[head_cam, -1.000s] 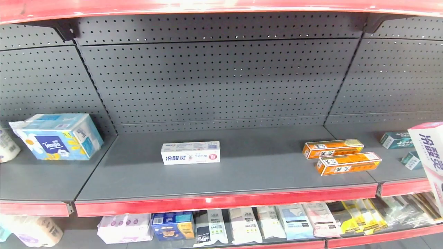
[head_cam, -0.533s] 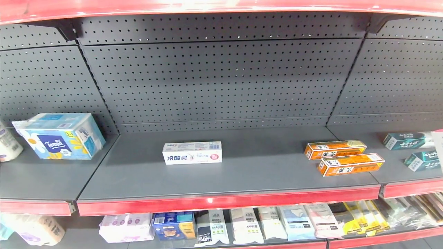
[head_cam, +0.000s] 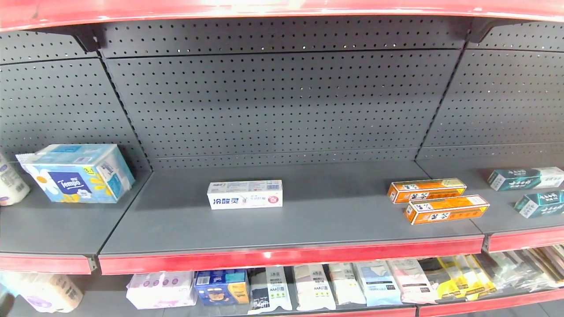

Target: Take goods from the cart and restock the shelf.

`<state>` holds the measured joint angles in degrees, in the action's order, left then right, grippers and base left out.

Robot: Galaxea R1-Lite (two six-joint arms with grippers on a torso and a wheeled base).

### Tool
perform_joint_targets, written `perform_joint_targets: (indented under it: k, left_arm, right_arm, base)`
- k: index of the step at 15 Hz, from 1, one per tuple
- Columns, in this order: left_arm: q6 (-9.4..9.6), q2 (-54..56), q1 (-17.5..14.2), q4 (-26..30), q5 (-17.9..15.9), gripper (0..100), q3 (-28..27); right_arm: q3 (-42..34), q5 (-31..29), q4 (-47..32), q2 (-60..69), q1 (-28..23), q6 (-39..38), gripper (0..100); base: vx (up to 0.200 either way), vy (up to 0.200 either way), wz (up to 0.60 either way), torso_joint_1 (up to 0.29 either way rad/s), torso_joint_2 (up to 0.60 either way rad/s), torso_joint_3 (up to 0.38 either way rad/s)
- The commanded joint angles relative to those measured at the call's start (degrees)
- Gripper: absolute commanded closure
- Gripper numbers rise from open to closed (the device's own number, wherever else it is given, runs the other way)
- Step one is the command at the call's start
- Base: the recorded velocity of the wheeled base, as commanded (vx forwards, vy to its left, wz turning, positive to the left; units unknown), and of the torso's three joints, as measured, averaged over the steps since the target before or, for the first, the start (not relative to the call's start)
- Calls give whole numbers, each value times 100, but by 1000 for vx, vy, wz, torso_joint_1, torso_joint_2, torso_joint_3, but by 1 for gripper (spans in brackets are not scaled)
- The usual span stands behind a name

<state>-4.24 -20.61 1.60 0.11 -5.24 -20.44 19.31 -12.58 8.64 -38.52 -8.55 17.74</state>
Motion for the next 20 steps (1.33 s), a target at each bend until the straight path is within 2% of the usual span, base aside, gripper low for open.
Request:
perform_joint_targets:
  k: [1,2,3,6,8,11,13,14,16,17,18,19,20]
  left_arm:
    - [-683,-3572,-28,-231,700,0,-1542]
    - [-1000,-4170,-28,-661,718,0,-1568]
    - [-1149,-4680,-10,-1013,700,0,-1594]
    - [-1167,-5972,7,-1215,603,0,-1893]
    - [-1211,-6622,69,-1215,137,0,-2297]
    - [-1237,-7360,376,-1215,85,0,-2746]
    - [-1782,-7897,684,-1224,129,0,-3317]
    - [-1870,-7984,728,-1215,76,0,-3440]
    - [-1597,-8046,728,-1224,-117,0,-3466]
    - [-1184,-8055,702,-1215,-346,0,-3458]
    - [-894,-8116,684,-1215,-513,0,-3466]
    - [-736,-8204,710,-1224,-618,0,-3510]
    - [-666,-8354,754,-1233,-636,0,-3625]
  right_arm:
    - [389,45,23,20,2,2,100]
    - [451,45,15,55,2,10,100]
    - [451,1,6,82,-7,28,100]
    - [512,28,15,126,-7,555,100]
    - [521,36,15,117,2,670,100]
    - [451,36,-12,196,2,670,100]
    - [381,36,-21,328,2,784,100]
    - [372,36,-29,372,2,801,100]
    - [328,28,-29,398,2,810,100]
    - [328,28,-29,407,2,810,100]
    - [328,28,-29,407,2,810,100]
    - [310,28,-29,407,2,810,100]
    - [293,28,-29,416,2,810,100]
  base:
    - [0,0,0,0,0,0]
    - [0,0,0,0,0,0]
    - [0,0,0,0,0,0]
    - [0,0,0,0,0,0]
    - [0,0,0,0,0,0]
    - [0,0,0,0,0,0]
    - [0,0,0,0,0,0]
    - [0,0,0,0,0,0]
    - [0,0,0,0,0,0]
    - [0,0,0,0,0,0]
    - [0,0,0,0,0,0]
    - [0,0,0,0,0,0]
    - [0,0,0,0,0,0]
